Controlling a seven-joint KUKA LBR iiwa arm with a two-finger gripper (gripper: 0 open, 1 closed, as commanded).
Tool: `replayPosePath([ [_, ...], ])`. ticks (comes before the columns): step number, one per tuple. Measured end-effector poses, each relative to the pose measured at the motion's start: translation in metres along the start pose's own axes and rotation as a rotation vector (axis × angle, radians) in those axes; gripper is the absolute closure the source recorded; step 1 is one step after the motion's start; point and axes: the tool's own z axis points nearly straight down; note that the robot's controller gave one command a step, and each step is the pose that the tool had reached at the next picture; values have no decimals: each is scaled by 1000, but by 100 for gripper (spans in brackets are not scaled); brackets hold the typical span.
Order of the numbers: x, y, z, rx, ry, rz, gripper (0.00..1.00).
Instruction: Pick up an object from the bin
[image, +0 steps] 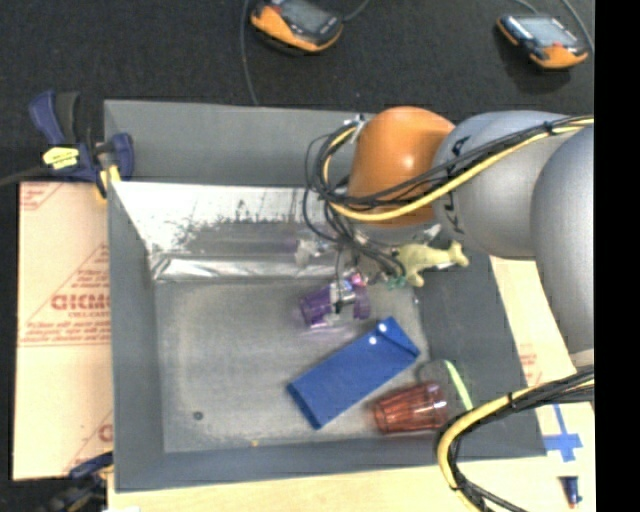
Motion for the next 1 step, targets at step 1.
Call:
replayPosePath([
  [1,-15,3,13,4,-6,-29,0],
])
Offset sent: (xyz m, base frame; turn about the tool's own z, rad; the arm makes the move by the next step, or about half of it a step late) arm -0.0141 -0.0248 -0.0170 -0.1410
